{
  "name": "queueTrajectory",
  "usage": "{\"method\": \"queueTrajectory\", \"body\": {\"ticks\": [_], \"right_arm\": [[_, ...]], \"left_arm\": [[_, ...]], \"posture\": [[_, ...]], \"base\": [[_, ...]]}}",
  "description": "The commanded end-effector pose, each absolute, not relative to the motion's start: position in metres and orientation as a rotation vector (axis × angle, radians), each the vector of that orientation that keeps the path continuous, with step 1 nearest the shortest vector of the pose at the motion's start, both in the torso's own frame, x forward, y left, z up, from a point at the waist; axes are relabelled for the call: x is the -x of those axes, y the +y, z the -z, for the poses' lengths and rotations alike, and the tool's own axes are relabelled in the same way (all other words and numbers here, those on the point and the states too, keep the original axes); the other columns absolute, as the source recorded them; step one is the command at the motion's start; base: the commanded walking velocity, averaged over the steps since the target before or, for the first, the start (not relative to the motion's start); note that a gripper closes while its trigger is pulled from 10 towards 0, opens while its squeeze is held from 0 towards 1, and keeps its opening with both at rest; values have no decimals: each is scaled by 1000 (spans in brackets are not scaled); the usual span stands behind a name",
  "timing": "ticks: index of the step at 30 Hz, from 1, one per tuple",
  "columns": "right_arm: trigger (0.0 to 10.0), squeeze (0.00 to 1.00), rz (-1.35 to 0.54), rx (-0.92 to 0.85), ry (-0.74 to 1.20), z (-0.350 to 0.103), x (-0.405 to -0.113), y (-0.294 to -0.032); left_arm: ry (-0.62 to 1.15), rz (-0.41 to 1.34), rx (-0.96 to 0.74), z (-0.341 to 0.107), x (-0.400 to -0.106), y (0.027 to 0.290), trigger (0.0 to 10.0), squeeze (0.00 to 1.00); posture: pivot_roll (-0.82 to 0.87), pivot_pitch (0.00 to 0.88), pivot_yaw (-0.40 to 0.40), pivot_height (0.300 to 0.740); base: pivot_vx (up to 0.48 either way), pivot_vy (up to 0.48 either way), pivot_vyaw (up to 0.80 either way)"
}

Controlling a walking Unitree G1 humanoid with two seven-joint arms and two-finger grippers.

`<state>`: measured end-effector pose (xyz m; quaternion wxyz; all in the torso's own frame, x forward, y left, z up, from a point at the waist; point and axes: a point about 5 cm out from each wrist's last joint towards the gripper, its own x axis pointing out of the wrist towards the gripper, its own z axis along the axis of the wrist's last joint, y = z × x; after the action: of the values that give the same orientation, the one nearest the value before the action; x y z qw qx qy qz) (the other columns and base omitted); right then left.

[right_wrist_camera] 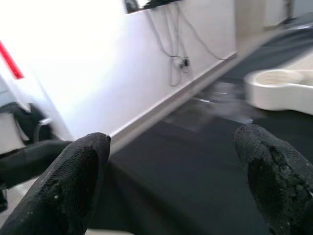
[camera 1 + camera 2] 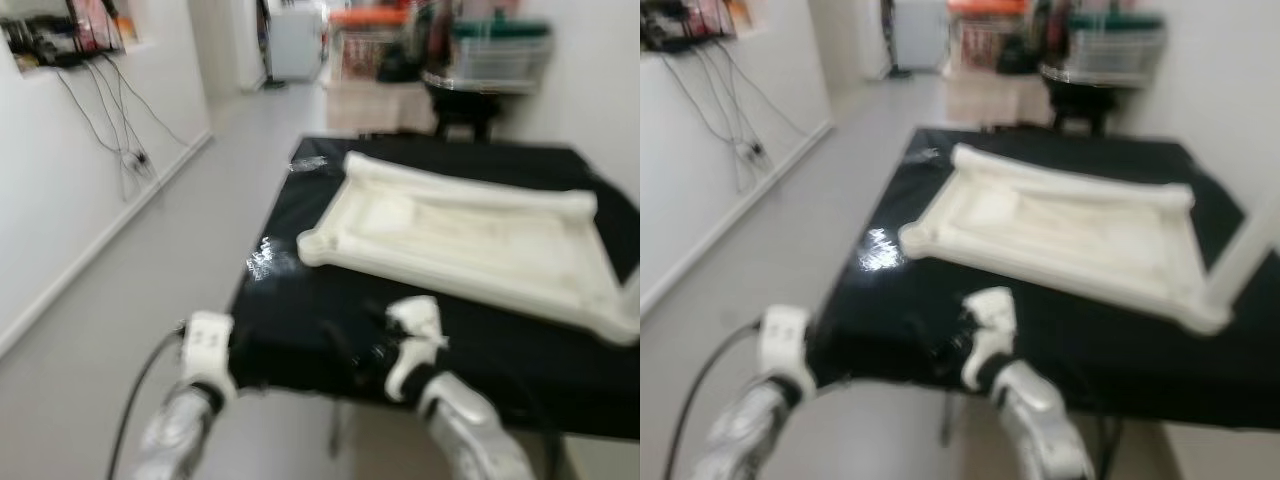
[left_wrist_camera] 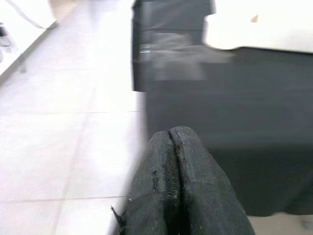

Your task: Building children table

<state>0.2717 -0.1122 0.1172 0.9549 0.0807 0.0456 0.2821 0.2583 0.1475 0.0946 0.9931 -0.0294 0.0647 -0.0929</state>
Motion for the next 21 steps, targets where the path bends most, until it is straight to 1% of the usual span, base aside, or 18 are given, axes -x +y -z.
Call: {"method": "queueTrajectory", "body": {"ticks": [1,4,6,8,10,16,18,21], "right_arm": [[10000,0,-517,-170,110,-112,-274,-123],[10000,0,-499,-186,112,-111,-277,-123],[10000,0,-493,-186,118,-110,-278,-124],[10000,0,-489,-223,110,-110,-279,-124],[10000,0,-489,-223,110,-110,-279,-124],[10000,0,-496,-225,100,-110,-280,-123],[10000,0,-500,-233,92,-110,-281,-122],[10000,0,-503,-249,87,-110,-282,-121]], "left_arm": [[144,225,55,-91,-258,141,10000,0],[145,243,55,-90,-259,140,10000,0],[144,249,56,-90,-259,140,10000,0],[145,258,56,-90,-260,140,10000,0],[145,258,56,-90,-260,140,10000,0],[145,270,49,-90,-262,139,10000,0],[142,272,46,-90,-262,140,10000,0],[139,274,43,-91,-263,140,10000,0]], "posture": [[12,0,12,740],[5,0,20,740],[3,0,22,740],[2,0,26,740],[2,0,26,740],[0,0,28,740],[2,0,27,740],[2,0,28,740]], "base": [[0,0,0],[0,0,0],[266,0,0],[311,0,-697],[319,0,-594],[321,0,0],[319,0,-475],[319,0,0]]}}
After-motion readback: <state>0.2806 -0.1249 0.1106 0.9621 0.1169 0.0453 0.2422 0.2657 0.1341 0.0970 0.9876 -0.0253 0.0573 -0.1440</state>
